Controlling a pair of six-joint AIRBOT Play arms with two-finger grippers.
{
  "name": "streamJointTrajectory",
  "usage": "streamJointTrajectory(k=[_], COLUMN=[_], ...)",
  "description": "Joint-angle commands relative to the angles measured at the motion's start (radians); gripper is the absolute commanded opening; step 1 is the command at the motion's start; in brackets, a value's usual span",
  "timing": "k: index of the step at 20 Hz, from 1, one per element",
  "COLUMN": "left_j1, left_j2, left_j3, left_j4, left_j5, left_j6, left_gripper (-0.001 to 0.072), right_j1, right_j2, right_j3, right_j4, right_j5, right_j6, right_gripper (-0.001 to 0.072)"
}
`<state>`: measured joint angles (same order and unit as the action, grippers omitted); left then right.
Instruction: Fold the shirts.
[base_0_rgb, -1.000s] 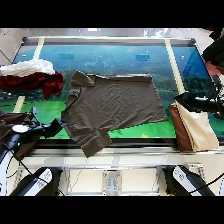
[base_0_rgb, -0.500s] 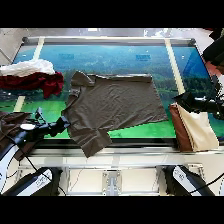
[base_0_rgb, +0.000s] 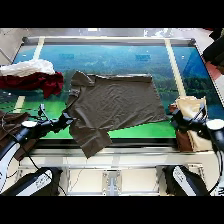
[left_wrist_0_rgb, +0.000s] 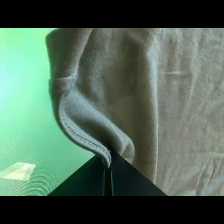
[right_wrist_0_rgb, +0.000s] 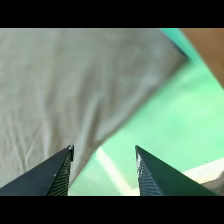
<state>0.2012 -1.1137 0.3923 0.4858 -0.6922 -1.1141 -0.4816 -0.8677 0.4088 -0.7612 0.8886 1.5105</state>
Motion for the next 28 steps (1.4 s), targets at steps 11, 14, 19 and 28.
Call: streamJointTrajectory(k=[11,14,19,28], left_j1=[-0.002,-0.002,-0.002,0.093], left_j2=[0.002,0.002,0.002,0.334], left_j3=[0.005,0.005,0.005,0.128], left_j4=[-0.008,-0.008,-0.008,0.011], left_j5=[0.0,0.0,0.0,-0.031], left_j6=[0.003,0.003,0.003,0.044], left_gripper=[0.0011,0.0011,0.001,0.0009], right_j1=[0.014,0.071,0.148,0.152], right_j2=[-0.249,-0.324,-0.421,-0.142], right_j3=[-0.01,0.03,0.078,0.413], right_j4=[0.267,0.267,0.275,0.208], right_j5=[-0.2,-0.208,-0.259,0.102], right_j6=[-0.142,-0.142,-0.113,-0.476], right_gripper=[0.0343,0.0334,0.0322,0.001])
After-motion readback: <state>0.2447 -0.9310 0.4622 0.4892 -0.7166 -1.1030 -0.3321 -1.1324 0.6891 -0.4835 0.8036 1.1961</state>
